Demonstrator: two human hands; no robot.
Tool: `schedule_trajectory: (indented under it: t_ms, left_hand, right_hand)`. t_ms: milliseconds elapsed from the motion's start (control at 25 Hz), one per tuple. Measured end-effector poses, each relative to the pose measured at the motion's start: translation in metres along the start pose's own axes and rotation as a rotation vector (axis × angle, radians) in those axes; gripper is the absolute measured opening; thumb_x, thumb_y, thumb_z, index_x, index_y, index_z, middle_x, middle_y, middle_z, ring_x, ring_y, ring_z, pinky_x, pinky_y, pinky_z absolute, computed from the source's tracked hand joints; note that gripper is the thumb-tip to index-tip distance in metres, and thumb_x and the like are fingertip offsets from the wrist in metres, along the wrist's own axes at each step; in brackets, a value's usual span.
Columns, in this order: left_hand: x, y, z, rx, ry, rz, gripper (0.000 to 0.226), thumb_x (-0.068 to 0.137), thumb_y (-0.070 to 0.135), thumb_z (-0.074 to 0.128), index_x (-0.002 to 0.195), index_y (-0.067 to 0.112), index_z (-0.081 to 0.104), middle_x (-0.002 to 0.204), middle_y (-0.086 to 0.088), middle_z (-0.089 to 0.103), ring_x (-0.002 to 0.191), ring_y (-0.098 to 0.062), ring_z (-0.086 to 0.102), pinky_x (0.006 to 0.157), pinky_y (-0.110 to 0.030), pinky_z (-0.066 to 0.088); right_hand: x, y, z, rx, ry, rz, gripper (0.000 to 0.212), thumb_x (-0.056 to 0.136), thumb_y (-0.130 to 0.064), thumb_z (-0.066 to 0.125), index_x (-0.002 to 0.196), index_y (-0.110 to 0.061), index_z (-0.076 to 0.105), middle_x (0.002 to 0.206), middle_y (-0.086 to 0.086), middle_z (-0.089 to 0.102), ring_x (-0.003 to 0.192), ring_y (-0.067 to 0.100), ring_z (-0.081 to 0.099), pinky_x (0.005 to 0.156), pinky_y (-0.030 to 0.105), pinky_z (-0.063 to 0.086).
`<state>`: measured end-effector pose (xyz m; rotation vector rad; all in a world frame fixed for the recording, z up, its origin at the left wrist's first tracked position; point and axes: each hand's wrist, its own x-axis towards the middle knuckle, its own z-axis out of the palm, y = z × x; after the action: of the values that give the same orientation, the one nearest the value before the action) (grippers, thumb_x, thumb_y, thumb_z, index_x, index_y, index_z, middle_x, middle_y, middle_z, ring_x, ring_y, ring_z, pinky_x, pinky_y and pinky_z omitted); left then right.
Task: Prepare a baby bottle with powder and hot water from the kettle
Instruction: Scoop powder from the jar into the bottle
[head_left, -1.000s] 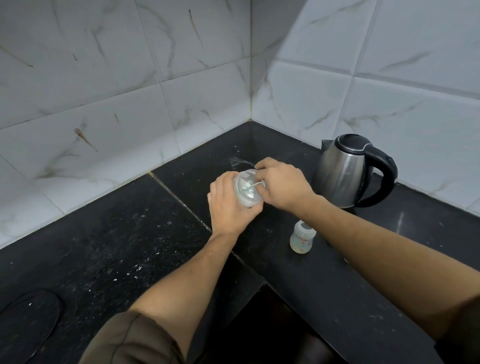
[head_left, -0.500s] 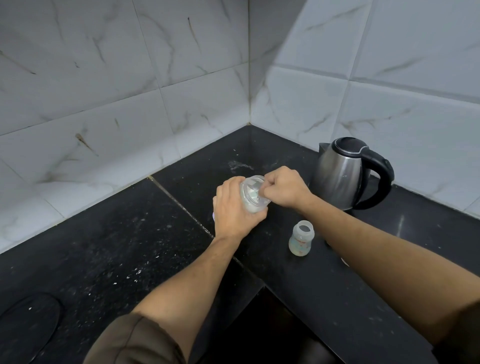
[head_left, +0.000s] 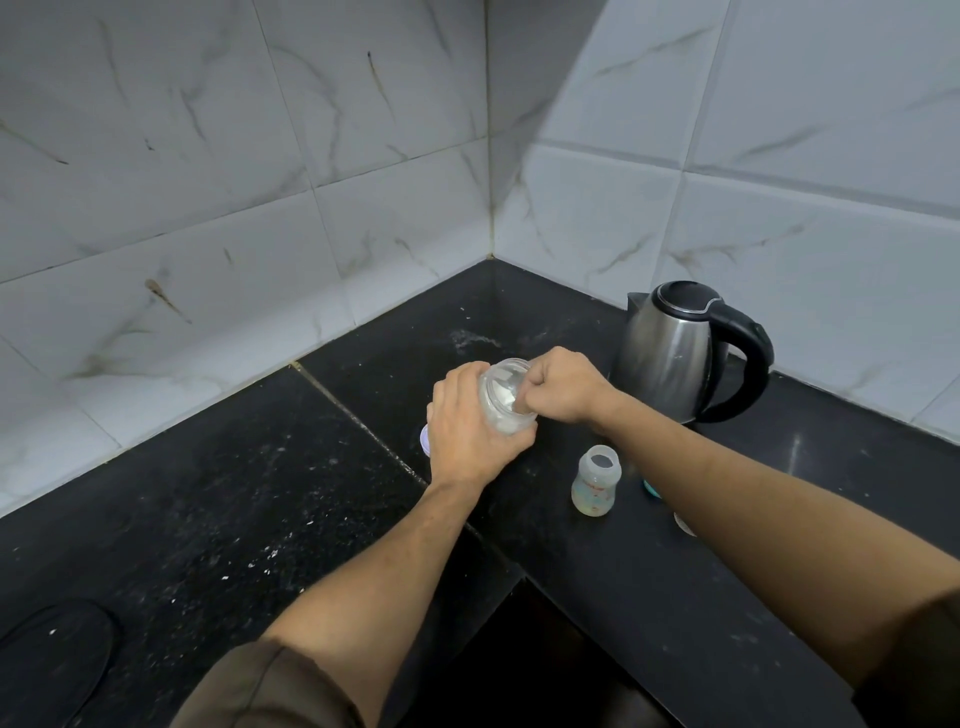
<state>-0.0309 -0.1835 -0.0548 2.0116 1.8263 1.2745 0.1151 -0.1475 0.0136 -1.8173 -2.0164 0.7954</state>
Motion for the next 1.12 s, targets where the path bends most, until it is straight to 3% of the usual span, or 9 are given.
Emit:
schedule_trajectory:
  t_ms: [160,280,360,440,640,920,1120]
  left_hand:
    - [0.003,-0.004,-0.001,-0.006,-0.003,-0.054,0.081,0.059,0.058,0.086,0.124,0.022,0.055,0.117,0.007,0.058,0.109,-0.018,0.055,0.094,-0.040,0.052]
    - [0.002,-0.004,-0.003,-0.046,-0.039,-0.121,0.088,0.055,0.056,0.089,0.128,0.024,0.052,0.119,0.010,0.055,0.115,-0.015,0.051,0.095,-0.032,0.050]
    - [0.002,-0.002,-0.003,-0.069,-0.049,-0.141,0.088,0.054,0.056,0.089,0.127,0.025,0.051,0.119,0.012,0.053,0.115,-0.013,0.050,0.094,-0.029,0.048]
    - [0.002,0.000,-0.003,-0.077,-0.044,-0.150,0.088,0.054,0.056,0.089,0.127,0.025,0.051,0.119,0.012,0.053,0.115,-0.013,0.050,0.094,-0.030,0.049]
    - [0.004,0.003,-0.007,-0.096,-0.043,-0.179,0.089,0.053,0.056,0.089,0.127,0.026,0.051,0.121,0.012,0.054,0.115,-0.012,0.051,0.094,-0.031,0.050]
    - [0.006,0.006,-0.012,-0.116,-0.040,-0.196,0.090,0.053,0.054,0.091,0.128,0.025,0.051,0.120,0.013,0.053,0.115,-0.011,0.051,0.094,-0.029,0.050]
    - [0.004,0.005,-0.014,-0.110,-0.049,-0.206,0.089,0.051,0.055,0.090,0.126,0.026,0.051,0.119,0.013,0.054,0.115,-0.012,0.053,0.094,-0.032,0.052]
  right_hand:
    - [-0.007,0.003,-0.009,0.173,0.103,0.056,0.011,0.080,-0.010,0.077,0.070,-0.010,0.079,0.084,0.005,0.078,0.094,0.020,0.071,0.081,0.037,0.061]
    - [-0.016,0.007,-0.009,0.273,0.169,0.024,0.011,0.083,-0.013,0.080,0.073,-0.015,0.082,0.073,-0.014,0.070,0.083,0.004,0.064,0.074,0.021,0.049]
    - [-0.020,0.011,-0.008,0.265,0.222,-0.044,0.010,0.084,-0.014,0.080,0.076,-0.018,0.084,0.072,-0.018,0.068,0.079,-0.002,0.060,0.071,0.015,0.044]
    - [-0.025,0.012,-0.008,0.213,0.255,-0.105,0.009,0.085,-0.015,0.081,0.077,-0.017,0.084,0.073,-0.019,0.065,0.079,0.000,0.059,0.072,0.016,0.045]
    - [-0.027,0.022,-0.012,0.115,0.294,-0.214,0.006,0.086,-0.025,0.084,0.082,-0.021,0.084,0.113,-0.009,0.063,0.107,0.004,0.057,0.090,0.023,0.039]
    - [-0.031,0.024,-0.010,0.092,0.328,-0.271,0.007,0.087,-0.028,0.084,0.080,-0.026,0.081,0.113,-0.008,0.065,0.105,0.008,0.060,0.094,0.028,0.045]
    - [-0.035,0.027,-0.010,0.110,0.357,-0.270,0.007,0.087,-0.027,0.084,0.081,-0.026,0.082,0.109,-0.008,0.065,0.102,0.008,0.061,0.090,0.024,0.043]
